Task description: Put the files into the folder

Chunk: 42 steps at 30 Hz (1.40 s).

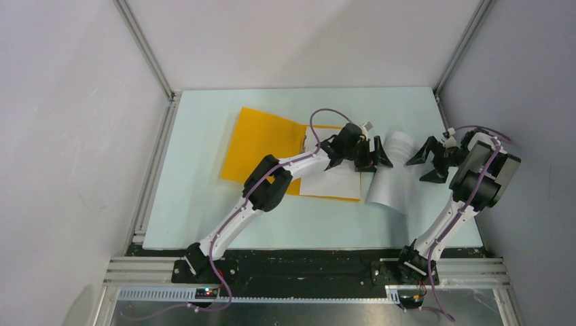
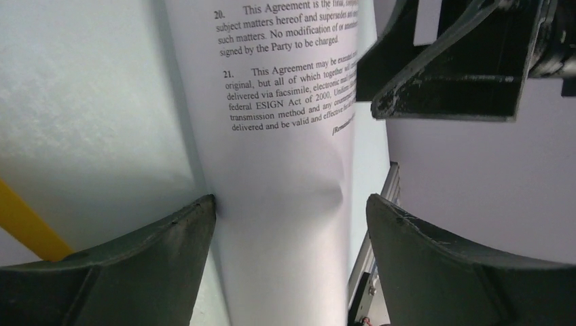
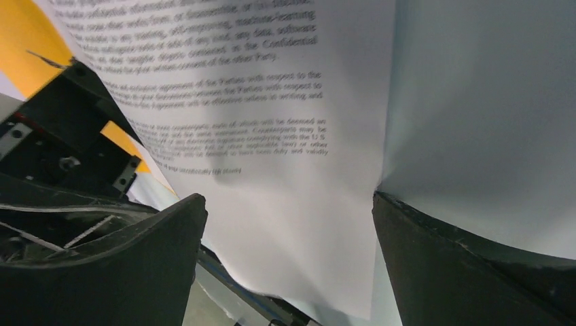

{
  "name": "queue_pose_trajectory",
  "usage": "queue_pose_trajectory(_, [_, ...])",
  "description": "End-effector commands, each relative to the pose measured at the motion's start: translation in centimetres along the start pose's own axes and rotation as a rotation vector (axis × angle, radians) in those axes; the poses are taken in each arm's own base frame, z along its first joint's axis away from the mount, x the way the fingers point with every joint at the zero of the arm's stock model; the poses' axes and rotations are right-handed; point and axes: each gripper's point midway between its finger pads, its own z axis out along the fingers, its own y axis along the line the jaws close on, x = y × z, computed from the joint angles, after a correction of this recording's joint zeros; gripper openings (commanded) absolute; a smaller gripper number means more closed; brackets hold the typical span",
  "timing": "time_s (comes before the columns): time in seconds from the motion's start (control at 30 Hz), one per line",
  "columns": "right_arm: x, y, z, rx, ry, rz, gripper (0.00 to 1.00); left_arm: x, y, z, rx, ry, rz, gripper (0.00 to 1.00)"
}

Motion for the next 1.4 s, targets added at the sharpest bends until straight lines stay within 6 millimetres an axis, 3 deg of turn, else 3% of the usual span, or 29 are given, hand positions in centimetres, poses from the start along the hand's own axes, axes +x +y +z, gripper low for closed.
queue_pose_trajectory(0.0, [-3.3,-0.8,2.1,-0.091,-0.072,-0.169,0.95,3.4,4.1,1.1,-0.043,0.090,-0.096,0.91])
queue_pose_trajectory(0.17, [-4.9,0.5,1.8,-0.174,-0.097,-0.197,1.00,2.0,0.3,1.2,0.131,0.068,-0.070,0.99])
queue_pose_trajectory(0.47, [-5.3,1.4,1.4,-0.200,-0.111,-0.227,0.99,0.5,-0.8,1.7,0.162,0.010,-0.072,1.00])
queue_pose_trajectory(0.73, [-5.1,1.5,1.6,-0.193,-0.084,-0.240,0.99,-6.0,-8.9,-0.8,0.366,-0.209,0.088,1.00])
queue_pose_trajectory(0.8, [-5.4,1.2,1.4,-0.222,-0.093,-0.201,0.99,-6.7,-9.7,-0.5,0.387,-0.251,0.131,1.00])
queue_pose_trajectory(0.9, [-5.9,1.2,1.0,-0.283,-0.107,-0.149,0.99,-6.7,-9.4,0.3,0.357,-0.280,0.120,1.00])
queue_pose_trajectory(1.0, [-6.1,1.5,0.5,-0.316,-0.116,-0.122,0.99,-5.3,-6.2,1.5,0.248,-0.244,-0.037,1.00])
queue_pose_trajectory(1.07, [-6.3,2.5,0.1,-0.346,-0.125,-0.132,0.99,-4.4,-5.3,1.8,0.226,-0.218,-0.105,1.00])
queue_pose_trajectory(1.2, [-5.5,5.0,0.3,-0.412,-0.096,-0.121,0.99,-3.5,-5.1,2.3,0.225,-0.193,-0.151,1.00])
queue_pose_trajectory(1.37, [-4.4,5.5,0.6,-0.460,-0.076,-0.048,0.99,-4.6,-6.3,0.4,0.261,-0.198,-0.167,1.00])
